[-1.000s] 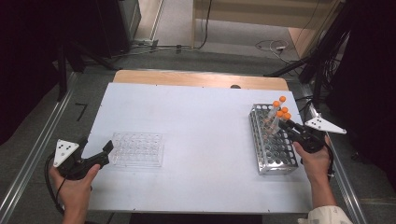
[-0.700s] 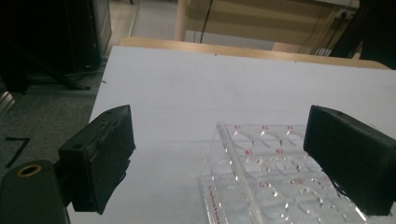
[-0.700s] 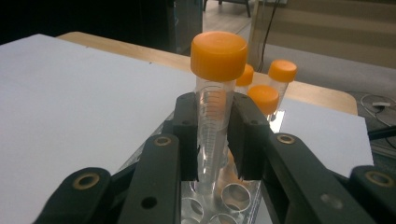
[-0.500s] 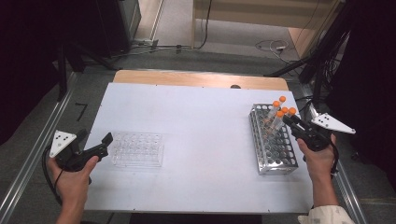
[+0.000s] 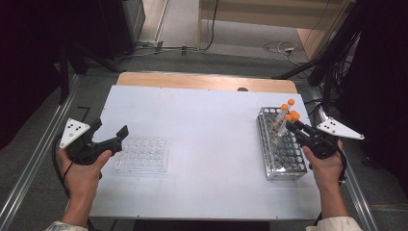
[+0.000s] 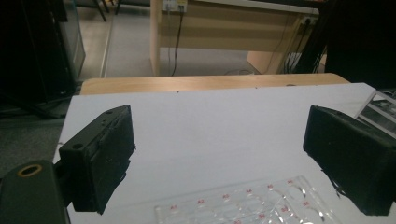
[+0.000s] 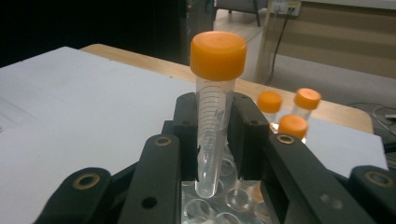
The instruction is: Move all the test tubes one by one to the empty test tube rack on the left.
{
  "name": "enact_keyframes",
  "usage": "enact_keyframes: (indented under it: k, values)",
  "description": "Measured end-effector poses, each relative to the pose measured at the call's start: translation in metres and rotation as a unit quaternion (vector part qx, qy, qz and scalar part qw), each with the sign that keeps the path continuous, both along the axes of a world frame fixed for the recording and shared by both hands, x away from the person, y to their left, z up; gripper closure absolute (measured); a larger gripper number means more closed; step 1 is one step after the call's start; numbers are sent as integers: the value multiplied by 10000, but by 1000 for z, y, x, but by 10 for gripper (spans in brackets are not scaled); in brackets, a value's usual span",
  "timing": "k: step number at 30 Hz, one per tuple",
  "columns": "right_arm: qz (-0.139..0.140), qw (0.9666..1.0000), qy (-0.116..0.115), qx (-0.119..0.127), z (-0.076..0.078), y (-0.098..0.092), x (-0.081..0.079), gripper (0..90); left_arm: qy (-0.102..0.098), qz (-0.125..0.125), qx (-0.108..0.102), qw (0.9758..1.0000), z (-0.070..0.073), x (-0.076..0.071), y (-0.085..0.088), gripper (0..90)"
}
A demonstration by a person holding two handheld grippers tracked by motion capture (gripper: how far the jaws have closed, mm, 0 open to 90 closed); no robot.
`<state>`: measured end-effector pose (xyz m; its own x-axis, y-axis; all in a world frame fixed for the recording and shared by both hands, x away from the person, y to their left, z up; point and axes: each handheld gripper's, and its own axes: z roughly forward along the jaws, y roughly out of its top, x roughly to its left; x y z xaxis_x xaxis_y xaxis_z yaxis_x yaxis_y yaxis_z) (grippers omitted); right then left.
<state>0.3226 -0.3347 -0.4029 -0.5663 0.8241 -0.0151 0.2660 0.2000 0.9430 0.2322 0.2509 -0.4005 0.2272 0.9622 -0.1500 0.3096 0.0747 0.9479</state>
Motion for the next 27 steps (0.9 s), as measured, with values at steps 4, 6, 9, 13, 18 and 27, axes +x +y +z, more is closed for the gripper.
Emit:
enact_keyframes:
  k: [4, 6, 9, 13, 18, 27]
  values:
    - [153, 9999, 42, -65, -1, 11, -3, 721, -29, -141, 15, 9999, 3, 6, -12, 97]
    - [255, 9996, 44, -93, -2, 18, -4, 721, -24, -215, 13, 9998, 4, 8, -18, 97]
    - [427, 9990, 93, -84, -4, 32, -5, 721, -7, -298, 16, 9996, 5, 11, -25, 99]
    - [570, 9982, 125, -119, -4, 45, -6, 721, -46, -403, 19, 9992, 8, 13, -34, 100]
    - [745, 9970, 148, -131, -3, 61, -7, 721, -95, -610, 55, 9981, 12, 16, -51, 100]
    - [1198, 9920, 279, -278, -7, 102, -11, 721, -44, -957, 147, 9953, 4, 23, -82, 116]
